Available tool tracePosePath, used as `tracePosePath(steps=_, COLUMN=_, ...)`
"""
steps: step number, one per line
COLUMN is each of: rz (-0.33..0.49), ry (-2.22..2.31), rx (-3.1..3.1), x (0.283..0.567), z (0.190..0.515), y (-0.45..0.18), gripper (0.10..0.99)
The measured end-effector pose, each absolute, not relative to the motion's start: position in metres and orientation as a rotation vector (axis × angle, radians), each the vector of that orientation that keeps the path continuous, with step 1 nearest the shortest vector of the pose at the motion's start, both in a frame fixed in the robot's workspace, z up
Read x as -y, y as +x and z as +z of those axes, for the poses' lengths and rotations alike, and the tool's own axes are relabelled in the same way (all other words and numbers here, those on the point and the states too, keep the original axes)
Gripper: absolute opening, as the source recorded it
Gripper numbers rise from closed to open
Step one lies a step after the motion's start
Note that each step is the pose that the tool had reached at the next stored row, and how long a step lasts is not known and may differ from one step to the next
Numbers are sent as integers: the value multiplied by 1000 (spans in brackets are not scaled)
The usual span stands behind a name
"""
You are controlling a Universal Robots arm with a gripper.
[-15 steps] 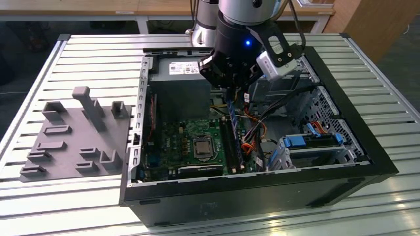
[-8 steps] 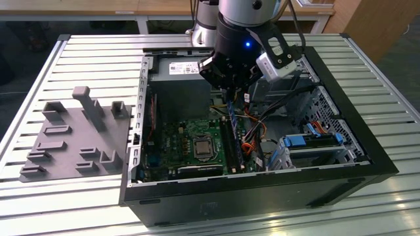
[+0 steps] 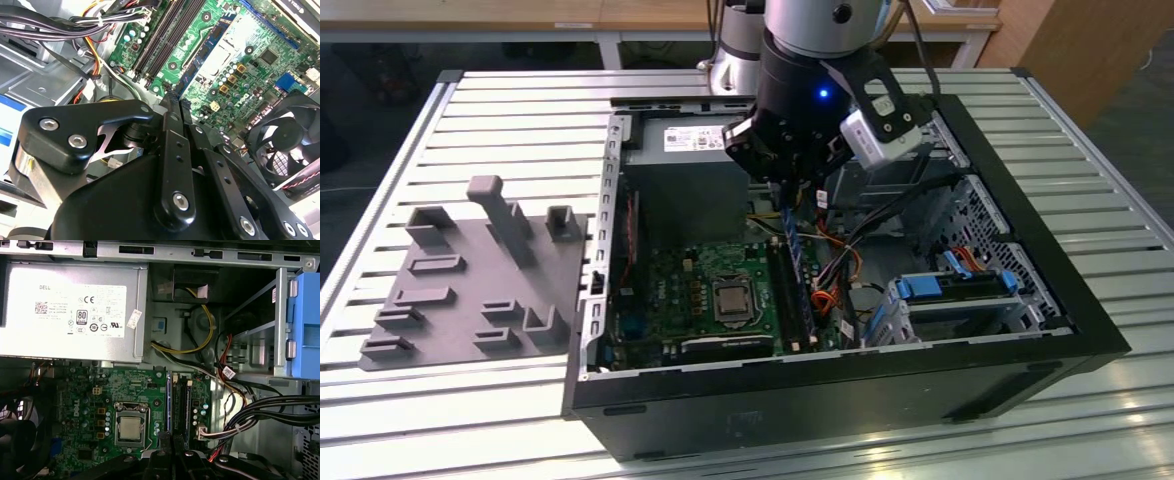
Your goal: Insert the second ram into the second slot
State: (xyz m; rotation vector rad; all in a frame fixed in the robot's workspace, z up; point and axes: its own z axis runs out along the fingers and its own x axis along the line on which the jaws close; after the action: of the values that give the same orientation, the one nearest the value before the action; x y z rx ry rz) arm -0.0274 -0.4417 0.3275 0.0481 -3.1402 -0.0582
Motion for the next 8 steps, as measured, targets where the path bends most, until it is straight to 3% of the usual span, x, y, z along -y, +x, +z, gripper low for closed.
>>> tracePosePath(steps=8, rz=-58, ry=48, rx=3140, x=442, z=325, y=-27, gripper=133)
